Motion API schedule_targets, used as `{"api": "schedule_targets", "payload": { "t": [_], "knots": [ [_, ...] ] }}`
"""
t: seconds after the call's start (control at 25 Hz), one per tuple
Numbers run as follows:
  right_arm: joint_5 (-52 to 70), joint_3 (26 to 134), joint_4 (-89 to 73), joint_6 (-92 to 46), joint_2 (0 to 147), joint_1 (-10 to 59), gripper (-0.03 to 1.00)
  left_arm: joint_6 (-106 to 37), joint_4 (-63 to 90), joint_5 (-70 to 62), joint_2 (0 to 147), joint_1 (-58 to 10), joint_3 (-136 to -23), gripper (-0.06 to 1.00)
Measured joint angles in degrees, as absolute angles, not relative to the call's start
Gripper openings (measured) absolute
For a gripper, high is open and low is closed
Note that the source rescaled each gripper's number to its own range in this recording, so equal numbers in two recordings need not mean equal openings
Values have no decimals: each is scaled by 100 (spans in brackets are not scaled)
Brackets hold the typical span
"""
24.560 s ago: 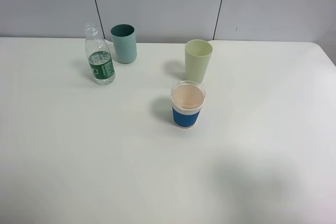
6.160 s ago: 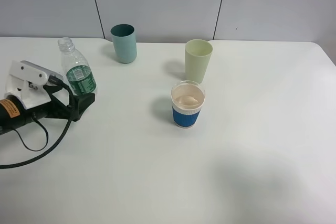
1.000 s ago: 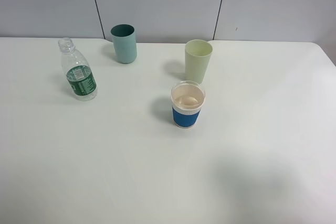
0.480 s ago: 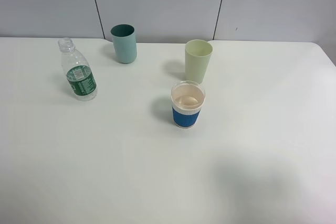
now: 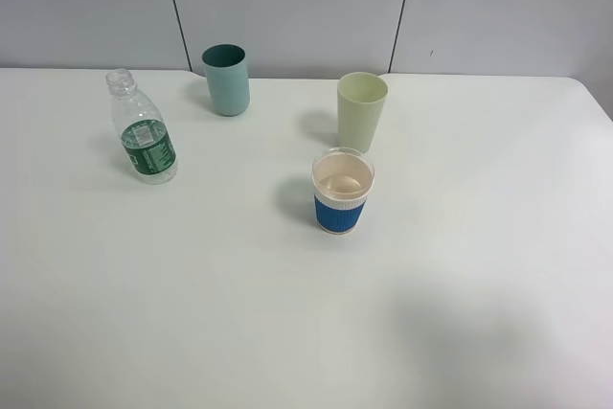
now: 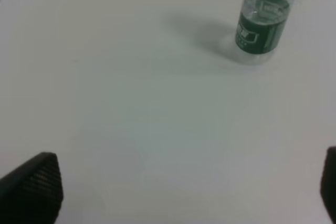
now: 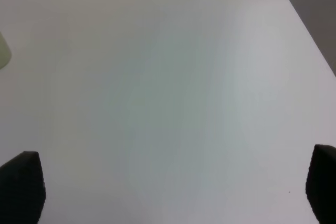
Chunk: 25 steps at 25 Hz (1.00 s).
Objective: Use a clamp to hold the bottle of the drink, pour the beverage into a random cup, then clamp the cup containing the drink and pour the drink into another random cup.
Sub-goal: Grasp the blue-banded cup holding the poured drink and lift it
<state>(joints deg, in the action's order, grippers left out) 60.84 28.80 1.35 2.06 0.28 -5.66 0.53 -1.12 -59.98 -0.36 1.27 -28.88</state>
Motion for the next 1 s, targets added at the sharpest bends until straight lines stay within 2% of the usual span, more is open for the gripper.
{"api": "schedule_targets", "payload": {
  "t": [0.16,0.68,1.0],
  "knots": [
    [5859,2960,143,0,597,-566,100,53,-112,-5998,-36,127,-2888,100],
    [3023,2991,161,-577,3013,-566,100,53,-112,-5998,-36,127,-2888,100],
    [1775,2991,161,-590,4543,-542,100,53,-112,-5998,-36,127,-2888,100]
  ]
}}
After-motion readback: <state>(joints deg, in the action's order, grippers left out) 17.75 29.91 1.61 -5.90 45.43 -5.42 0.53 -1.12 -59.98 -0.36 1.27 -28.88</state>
